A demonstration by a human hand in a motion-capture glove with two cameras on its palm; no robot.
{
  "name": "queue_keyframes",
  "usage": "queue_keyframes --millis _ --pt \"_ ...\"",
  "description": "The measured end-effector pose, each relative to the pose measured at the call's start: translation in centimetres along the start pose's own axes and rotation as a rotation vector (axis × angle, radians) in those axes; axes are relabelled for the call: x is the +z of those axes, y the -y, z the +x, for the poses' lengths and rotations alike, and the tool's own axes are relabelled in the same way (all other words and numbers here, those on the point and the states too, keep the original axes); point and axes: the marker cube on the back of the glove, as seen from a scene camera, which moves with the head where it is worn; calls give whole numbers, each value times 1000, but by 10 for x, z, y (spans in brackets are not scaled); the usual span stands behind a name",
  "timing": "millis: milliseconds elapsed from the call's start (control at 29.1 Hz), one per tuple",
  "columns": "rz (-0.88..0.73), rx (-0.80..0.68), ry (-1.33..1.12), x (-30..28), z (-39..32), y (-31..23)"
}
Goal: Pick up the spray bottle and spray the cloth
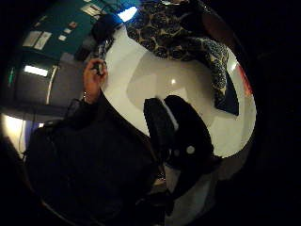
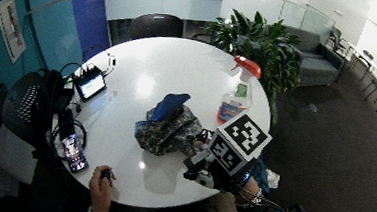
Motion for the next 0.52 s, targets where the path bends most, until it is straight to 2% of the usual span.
queue_keyframes --millis 309,515 --pt "76 10 -5 -16 4 21" --pt "265 251 -40 -32 36 29"
